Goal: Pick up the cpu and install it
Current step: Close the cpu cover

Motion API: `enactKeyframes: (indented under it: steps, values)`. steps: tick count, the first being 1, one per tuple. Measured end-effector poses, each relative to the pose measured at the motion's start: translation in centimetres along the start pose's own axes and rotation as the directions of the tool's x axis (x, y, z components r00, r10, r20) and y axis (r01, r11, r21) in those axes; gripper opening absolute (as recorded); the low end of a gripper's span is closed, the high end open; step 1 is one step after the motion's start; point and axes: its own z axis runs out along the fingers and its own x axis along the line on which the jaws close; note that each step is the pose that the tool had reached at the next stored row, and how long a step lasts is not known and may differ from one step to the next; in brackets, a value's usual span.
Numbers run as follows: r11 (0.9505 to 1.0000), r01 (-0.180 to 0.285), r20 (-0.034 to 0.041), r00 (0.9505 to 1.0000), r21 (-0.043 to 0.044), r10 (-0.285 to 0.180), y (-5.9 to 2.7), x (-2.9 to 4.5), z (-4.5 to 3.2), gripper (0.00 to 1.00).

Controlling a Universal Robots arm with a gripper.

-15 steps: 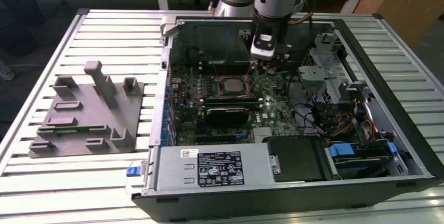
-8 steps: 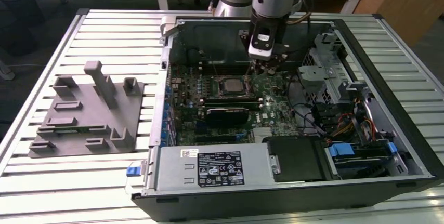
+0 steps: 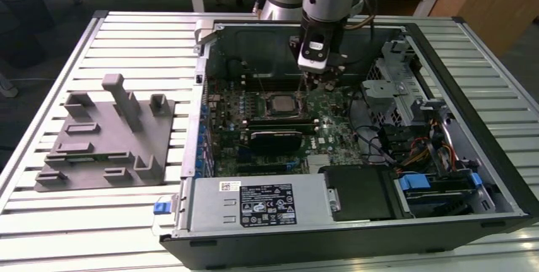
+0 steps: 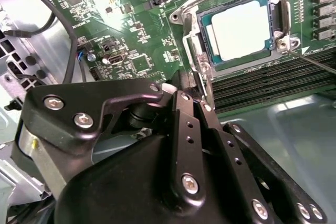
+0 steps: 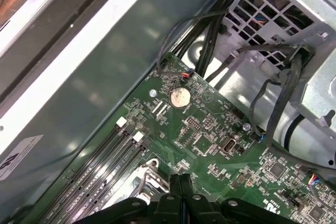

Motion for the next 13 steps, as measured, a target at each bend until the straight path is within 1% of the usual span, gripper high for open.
enactKeyframes:
  steps: [9, 13]
  values:
    - [1.0000, 0.000, -0.0054, 1.0000, -0.0038, 0.000, -0.65, 0.53, -0.04, 0.11]
    - [1.0000, 0.000, -0.0061, 1.0000, -0.0044, 0.000, -1.05, 0.86, -0.04, 0.11]
